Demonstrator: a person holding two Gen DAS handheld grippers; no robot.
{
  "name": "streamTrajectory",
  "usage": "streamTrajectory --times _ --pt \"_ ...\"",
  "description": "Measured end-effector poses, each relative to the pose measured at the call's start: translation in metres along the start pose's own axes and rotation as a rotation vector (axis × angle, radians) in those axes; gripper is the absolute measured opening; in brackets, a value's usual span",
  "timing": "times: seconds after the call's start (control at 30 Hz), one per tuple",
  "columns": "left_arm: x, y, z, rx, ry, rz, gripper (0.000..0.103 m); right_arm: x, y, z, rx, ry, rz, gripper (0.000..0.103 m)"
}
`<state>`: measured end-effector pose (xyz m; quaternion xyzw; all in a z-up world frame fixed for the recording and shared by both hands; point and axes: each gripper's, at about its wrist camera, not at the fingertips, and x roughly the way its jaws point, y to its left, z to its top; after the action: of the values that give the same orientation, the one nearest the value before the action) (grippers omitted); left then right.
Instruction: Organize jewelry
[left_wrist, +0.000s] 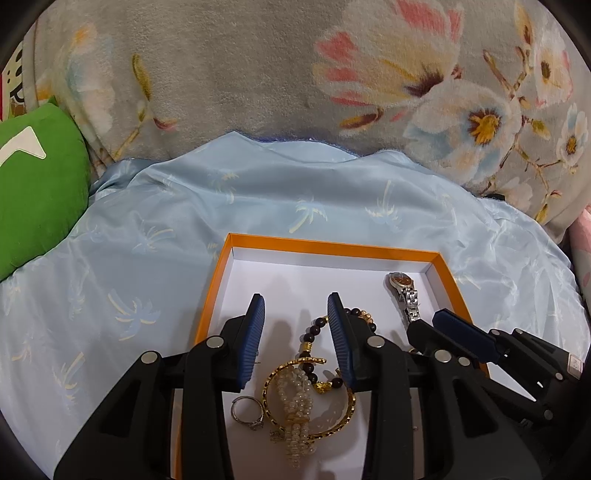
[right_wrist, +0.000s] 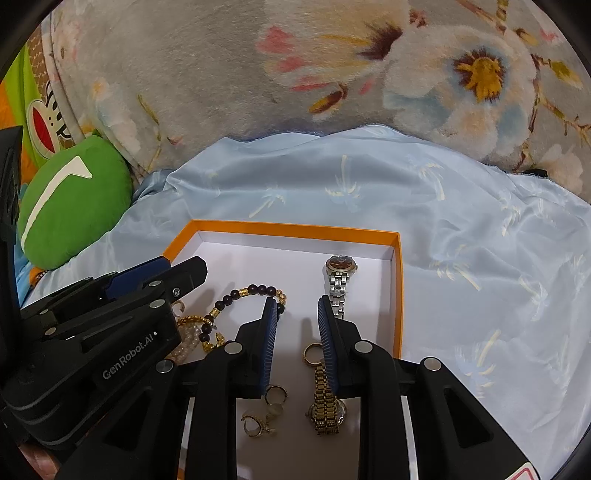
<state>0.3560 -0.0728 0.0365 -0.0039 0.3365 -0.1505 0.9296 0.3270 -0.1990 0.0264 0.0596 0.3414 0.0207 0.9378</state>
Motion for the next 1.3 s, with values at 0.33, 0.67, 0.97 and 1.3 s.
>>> streamTrajectory --times 0.33,0.67,0.97,1.3 --pt "-0.014 -0.001 -0.005 0.015 -0.045 0.047 0.034 -0.010 -0.003 -0.007 0.011 -0.014 -0.014 0.031" --pt "-0.076 0.004 -0.053 0.007 -0.108 0.114 0.043 -0.079 0.006 -0.058 0.025 -0.107 -0.048 0.052" --pt "-0.109 0.016 -0.095 -0.040 -0.067 0.142 0.056 -0.109 0.014 -0.096 0.024 -0.105 -0.076 0.068" --pt "-0.109 0.010 -0.099 -0.022 -0.047 0.182 0.071 -0.102 0.016 -0.099 0.012 -0.070 -0.131 0.086"
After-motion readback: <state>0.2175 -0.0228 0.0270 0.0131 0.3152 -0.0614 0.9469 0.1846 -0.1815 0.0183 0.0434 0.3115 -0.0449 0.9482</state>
